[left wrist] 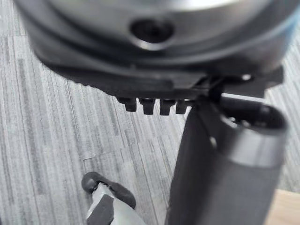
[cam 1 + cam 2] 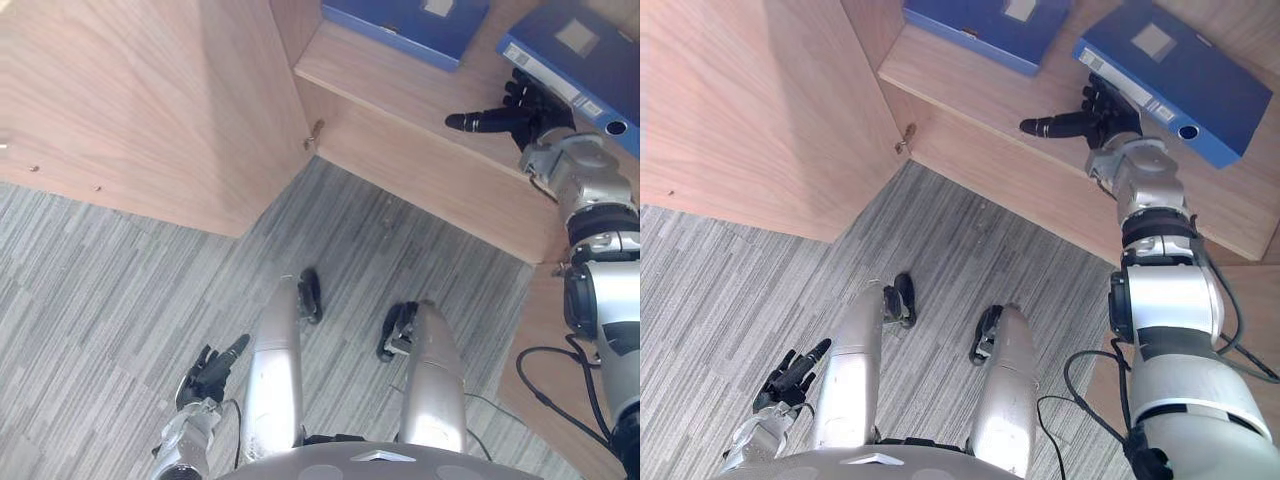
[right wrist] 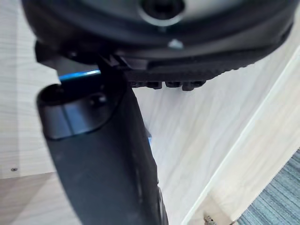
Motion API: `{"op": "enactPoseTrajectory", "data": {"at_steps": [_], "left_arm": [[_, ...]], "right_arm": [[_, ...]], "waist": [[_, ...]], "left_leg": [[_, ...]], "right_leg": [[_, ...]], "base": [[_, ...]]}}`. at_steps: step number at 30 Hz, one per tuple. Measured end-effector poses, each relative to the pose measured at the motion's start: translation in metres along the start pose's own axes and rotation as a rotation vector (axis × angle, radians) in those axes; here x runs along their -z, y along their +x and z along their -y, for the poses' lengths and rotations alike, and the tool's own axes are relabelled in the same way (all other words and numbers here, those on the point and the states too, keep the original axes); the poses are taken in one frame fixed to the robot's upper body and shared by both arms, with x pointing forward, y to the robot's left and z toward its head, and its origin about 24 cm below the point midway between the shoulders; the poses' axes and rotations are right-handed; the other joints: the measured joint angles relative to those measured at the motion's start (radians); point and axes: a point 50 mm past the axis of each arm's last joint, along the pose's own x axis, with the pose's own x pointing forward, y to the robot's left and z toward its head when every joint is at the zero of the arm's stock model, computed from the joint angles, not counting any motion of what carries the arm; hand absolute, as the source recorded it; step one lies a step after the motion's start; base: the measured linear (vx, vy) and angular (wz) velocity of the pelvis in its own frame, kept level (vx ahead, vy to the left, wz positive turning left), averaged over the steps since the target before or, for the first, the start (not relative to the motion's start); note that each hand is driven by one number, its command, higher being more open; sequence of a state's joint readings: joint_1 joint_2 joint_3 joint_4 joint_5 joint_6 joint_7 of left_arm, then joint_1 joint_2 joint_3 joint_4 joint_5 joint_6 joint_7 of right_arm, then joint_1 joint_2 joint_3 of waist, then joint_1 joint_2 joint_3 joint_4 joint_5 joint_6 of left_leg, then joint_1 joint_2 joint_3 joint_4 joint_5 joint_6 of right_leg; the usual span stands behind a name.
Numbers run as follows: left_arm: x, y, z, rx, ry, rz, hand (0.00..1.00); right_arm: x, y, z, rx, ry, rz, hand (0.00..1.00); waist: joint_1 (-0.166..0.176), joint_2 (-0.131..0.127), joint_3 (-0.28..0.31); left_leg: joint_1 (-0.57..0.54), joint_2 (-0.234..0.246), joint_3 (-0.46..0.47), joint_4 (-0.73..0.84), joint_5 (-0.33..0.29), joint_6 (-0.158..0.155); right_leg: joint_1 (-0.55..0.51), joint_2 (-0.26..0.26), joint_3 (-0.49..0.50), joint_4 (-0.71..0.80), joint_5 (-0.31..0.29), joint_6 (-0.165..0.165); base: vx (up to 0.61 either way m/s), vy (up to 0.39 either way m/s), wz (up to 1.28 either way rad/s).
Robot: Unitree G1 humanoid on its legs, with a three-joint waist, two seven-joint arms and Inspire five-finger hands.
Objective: Walk over to the cabinet, pick up the folder, carry it to the office cabinet, place the folder inside the office cabinet, then close the office cabinet door
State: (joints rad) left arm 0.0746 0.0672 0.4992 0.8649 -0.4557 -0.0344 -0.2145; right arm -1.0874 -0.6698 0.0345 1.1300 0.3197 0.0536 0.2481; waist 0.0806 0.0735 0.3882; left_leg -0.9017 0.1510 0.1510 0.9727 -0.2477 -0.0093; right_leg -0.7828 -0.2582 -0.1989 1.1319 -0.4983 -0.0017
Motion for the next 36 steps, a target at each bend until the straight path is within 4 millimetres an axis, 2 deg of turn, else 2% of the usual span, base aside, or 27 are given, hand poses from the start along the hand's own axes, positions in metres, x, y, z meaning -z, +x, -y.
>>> {"op": "enactPoseTrajectory", "data": {"at_steps": [4, 7, 9, 13, 19, 24, 28, 33, 36], "left_arm": [[-0.003, -0.001, -0.005, -0.02, -0.02, 0.013, 1.0], [-0.002, -0.001, -0.004, -0.02, -0.021, 0.01, 1.0], [0.0, -0.001, -0.004, -0.019, -0.023, 0.0, 1.0], [0.003, 0.001, 0.0, -0.014, 0.009, -0.02, 1.0], [0.004, 0.006, 0.016, 0.037, 0.045, -0.036, 1.0], [0.006, 0.006, 0.019, 0.047, 0.058, -0.045, 1.0], [0.007, 0.006, 0.02, 0.049, 0.075, -0.052, 1.0], [0.008, 0.006, 0.023, 0.063, 0.092, -0.058, 1.0], [0.006, 0.006, 0.023, 0.075, 0.121, -0.059, 1.0]], "right_arm": [[0.009, -0.002, 0.0, -0.011, -0.026, -0.022, 1.0], [0.011, -0.003, -0.007, -0.05, -0.256, -0.045, 1.0], [0.017, -0.004, -0.019, -0.097, -0.473, -0.067, 1.0], [0.032, -0.007, -0.034, -0.147, -0.699, -0.086, 1.0], [0.04, -0.01, -0.037, -0.168, -0.804, -0.103, 1.0], [0.047, -0.01, -0.044, -0.193, -0.828, -0.122, 1.0], [0.056, -0.009, -0.051, -0.217, -0.854, -0.153, 1.0], [0.079, -0.011, -0.066, -0.273, -0.853, -0.242, 1.0], [0.108, -0.021, -0.073, -0.336, -0.829, -0.327, 1.0]], "waist": [[0.001, -0.001, -0.014], [0.002, -0.003, -0.02], [0.0, -0.005, -0.027], [0.0, -0.017, -0.044], [0.002, -0.018, -0.044], [0.003, -0.018, -0.044], [0.005, -0.017, -0.044], [0.007, -0.018, -0.046], [0.009, -0.024, -0.067]], "left_leg": [[0.0, -0.001, 0.0, 0.0, 0.0, 0.0], [0.0, -0.001, 0.0, 0.0, 0.001, 0.001], [0.0, -0.001, 0.001, -0.003, 0.003, 0.006], [0.003, -0.001, 0.004, -0.013, 0.005, 0.007], [0.011, -0.002, 0.006, -0.014, 0.004, 0.006], [0.045, -0.001, 0.018, -0.036, 0.003, 0.004], [0.094, 0.003, 0.033, -0.096, 0.016, 0.007], [0.234, -0.002, 0.063, -0.249, 0.056, 0.015], [0.323, -0.01, 0.071, -0.343, 0.079, 0.012]], "right_leg": [[0.0, -0.001, 0.0, -0.001, 0.0, 0.0], [0.0, 0.0, 0.0, -0.001, 0.0, 0.0], [0.0, 0.0, 0.0, -0.005, 0.001, 0.0], [0.002, 0.001, 0.0, -0.015, 0.003, 0.003], [0.008, 0.001, 0.003, -0.016, 0.004, 0.004], [0.035, 0.002, 0.008, -0.04, 0.01, 0.009], [0.078, 0.017, 0.009, -0.113, 0.043, 0.016], [0.214, 0.041, 0.0, -0.295, 0.114, 0.032], [0.316, 0.054, -0.018, -0.415, 0.152, 0.042]], "base": [[0.0, 0.0, 0.0], [0.0, 0.0, 0.0], [0.02, -0.004, 0.0], [0.04, -0.008, -0.01], [0.0, 0.0, 0.0], [0.01, 0.002, -0.04], [0.05, 0.033, -0.11], [0.11, 0.06, -0.12], [0.15, 0.04, -0.02]]}}
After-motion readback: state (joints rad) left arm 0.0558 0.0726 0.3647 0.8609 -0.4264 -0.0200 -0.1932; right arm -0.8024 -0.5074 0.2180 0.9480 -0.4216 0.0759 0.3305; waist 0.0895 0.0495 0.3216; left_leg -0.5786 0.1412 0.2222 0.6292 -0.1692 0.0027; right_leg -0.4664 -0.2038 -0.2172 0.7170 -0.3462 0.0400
